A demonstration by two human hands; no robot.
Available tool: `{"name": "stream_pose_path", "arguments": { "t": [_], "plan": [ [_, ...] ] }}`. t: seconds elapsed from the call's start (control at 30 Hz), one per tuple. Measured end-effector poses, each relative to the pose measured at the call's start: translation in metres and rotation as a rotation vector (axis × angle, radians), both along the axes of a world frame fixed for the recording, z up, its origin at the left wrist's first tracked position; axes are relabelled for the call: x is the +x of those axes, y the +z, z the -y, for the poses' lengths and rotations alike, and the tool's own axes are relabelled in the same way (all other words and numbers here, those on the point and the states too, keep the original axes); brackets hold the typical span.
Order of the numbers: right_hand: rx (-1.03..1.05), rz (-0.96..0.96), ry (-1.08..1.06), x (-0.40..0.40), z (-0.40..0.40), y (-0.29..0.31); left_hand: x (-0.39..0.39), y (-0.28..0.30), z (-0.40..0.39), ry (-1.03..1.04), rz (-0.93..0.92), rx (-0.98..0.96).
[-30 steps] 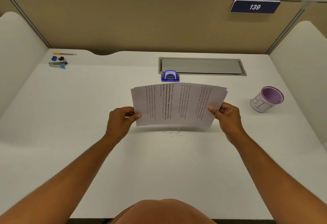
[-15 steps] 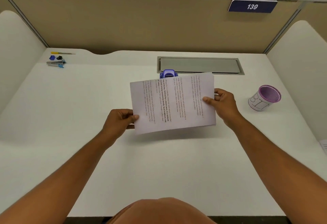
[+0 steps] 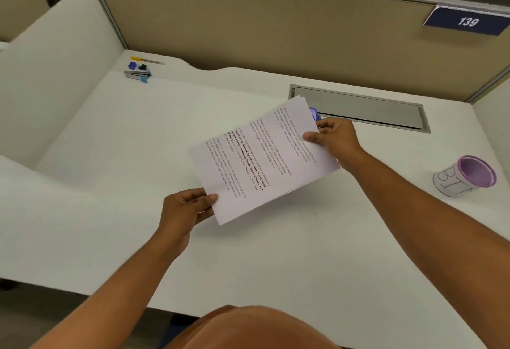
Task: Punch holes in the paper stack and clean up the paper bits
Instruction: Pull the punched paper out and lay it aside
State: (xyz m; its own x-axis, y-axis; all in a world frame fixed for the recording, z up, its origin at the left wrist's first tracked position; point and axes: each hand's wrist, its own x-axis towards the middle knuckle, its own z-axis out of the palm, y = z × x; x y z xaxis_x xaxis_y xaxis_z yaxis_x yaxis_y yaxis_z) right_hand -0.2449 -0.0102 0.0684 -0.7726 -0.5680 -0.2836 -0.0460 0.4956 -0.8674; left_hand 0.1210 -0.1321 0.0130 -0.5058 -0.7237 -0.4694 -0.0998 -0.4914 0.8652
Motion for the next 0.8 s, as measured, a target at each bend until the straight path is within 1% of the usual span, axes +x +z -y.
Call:
{"name": "stream_pose_path", "arguments": {
  "t": [0.2,0.57,0.8],
  "plan": [
    [0.043,0.032,0.159,0.053,0.089,-0.009,0.067,-0.008,0.019,0.171,0.026,0.038],
    [0.151,-0.039,0.447,0.177,0.270,-0.032,0.185,-0.029,0.084,0.464,0.090,0.198],
    [0.199,-0.125,0.586,0.242,0.366,-0.054,0.234,-0.044,0.117,0.579,0.072,0.316]
  ]
}}
